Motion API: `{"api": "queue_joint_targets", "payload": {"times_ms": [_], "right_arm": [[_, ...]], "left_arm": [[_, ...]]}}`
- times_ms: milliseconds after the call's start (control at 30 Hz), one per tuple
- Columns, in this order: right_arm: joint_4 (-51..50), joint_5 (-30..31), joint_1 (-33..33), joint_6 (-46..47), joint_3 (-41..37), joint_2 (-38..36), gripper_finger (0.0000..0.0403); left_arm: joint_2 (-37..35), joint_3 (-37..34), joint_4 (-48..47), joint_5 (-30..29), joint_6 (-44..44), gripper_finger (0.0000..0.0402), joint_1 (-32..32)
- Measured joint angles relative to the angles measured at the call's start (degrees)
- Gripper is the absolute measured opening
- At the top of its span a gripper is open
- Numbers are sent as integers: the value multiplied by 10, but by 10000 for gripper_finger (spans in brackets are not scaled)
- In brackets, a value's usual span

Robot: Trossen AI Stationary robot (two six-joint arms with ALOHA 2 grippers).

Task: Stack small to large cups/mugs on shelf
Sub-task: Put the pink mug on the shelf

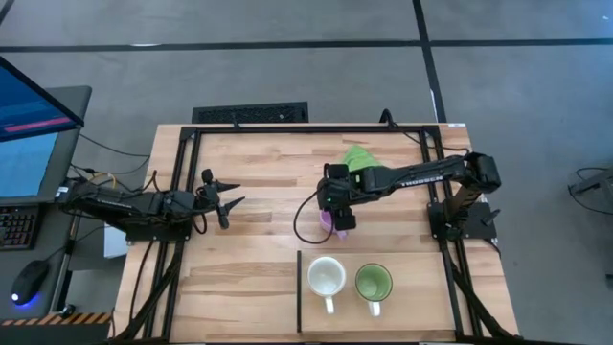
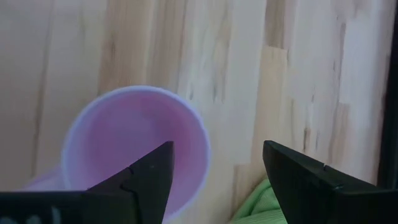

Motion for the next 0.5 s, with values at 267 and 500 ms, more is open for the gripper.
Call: {"api": "queue_joint_targets", "payload": {"times_ms": [267, 500], "right_arm": [[1, -11, -1, 0, 0, 0, 270], [-2, -19, 3, 15, 2, 35, 270]], "left_arm": [[0, 0, 0, 0, 0, 185, 0], [0, 0, 0, 0, -2, 185, 0]]}}
